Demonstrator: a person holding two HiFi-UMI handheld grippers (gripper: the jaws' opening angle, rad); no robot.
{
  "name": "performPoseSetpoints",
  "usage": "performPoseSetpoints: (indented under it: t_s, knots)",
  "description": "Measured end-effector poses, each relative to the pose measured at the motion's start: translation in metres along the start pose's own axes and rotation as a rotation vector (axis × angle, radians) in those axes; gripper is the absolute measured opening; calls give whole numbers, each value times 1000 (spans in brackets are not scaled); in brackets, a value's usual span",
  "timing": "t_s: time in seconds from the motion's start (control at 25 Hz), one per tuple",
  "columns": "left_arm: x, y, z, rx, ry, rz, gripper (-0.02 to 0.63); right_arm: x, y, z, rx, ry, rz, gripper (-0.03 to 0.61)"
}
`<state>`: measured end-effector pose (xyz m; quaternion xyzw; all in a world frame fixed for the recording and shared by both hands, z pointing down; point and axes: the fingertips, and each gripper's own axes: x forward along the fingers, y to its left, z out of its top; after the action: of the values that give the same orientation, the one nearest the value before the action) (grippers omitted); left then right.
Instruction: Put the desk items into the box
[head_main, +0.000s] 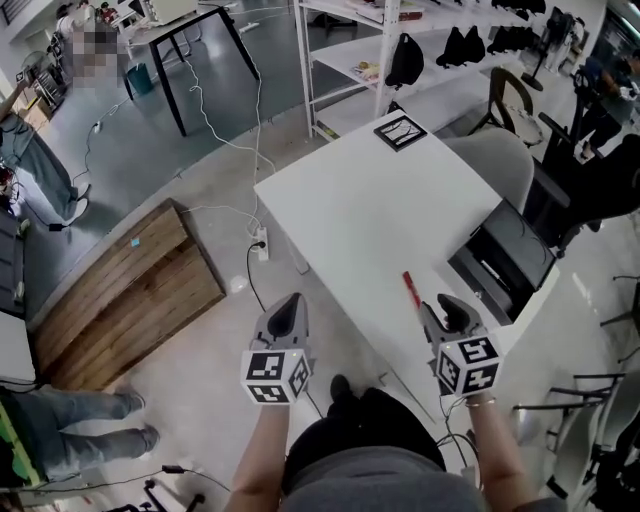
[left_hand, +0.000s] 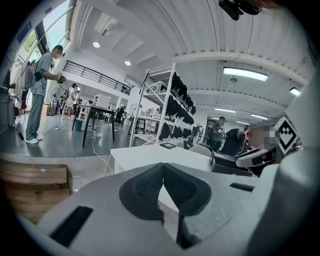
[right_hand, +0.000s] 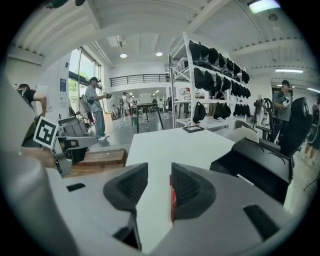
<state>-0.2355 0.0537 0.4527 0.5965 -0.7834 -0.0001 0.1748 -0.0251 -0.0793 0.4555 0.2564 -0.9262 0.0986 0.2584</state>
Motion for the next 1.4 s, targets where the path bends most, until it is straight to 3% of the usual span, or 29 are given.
performPoseSetpoints:
  t_s: [0.64, 1.4]
  knots:
    - [36, -14, -5, 21, 52, -60, 6, 43, -13, -33, -62, 163, 31, 123]
    - [61, -18, -22, 19, 125, -61, 6, 86, -31, -87, -76, 414, 51, 101]
